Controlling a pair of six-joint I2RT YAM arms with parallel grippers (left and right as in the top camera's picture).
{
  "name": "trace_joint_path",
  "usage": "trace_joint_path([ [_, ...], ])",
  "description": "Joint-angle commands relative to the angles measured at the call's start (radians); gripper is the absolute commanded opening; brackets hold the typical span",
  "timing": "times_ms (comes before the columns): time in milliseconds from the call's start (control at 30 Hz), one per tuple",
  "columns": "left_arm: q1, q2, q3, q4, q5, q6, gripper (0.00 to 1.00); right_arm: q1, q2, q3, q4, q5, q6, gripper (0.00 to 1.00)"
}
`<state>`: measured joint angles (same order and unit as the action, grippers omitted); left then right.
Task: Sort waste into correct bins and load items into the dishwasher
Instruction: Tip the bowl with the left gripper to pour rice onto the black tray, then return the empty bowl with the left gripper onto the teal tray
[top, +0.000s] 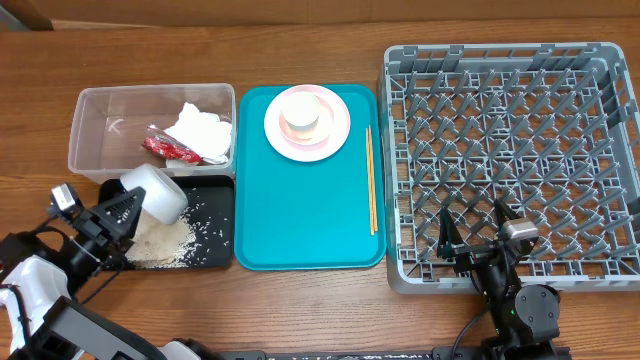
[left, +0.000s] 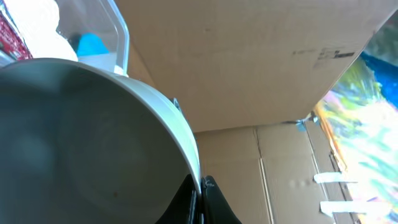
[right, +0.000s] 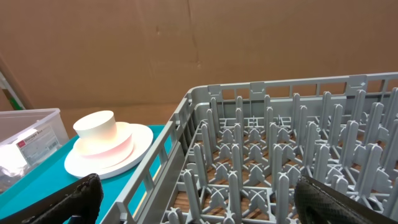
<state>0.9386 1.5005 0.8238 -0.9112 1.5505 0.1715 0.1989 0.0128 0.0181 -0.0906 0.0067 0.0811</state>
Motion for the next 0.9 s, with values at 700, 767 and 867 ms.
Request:
trace_joint_path([
  [700, -0.223, -0.094, 0.088, -0.282, -0.095, 0.042, 0.04, 0.003, -0.009, -0.010, 0.007, 0.002, -0.003, 1.00],
  [767, -0.295, -0.113, 0.154, -0.281, -0.161, -0.021, 0.04, 0.003, -0.009, -0.010, 0.007, 0.002, -0.003, 1.00],
  [867, -0.449, -0.135, 0.295, -0.273, -0.350, -0.167, 0.04, 0.003, -0.009, -0.010, 0.007, 0.002, -0.003, 1.00],
])
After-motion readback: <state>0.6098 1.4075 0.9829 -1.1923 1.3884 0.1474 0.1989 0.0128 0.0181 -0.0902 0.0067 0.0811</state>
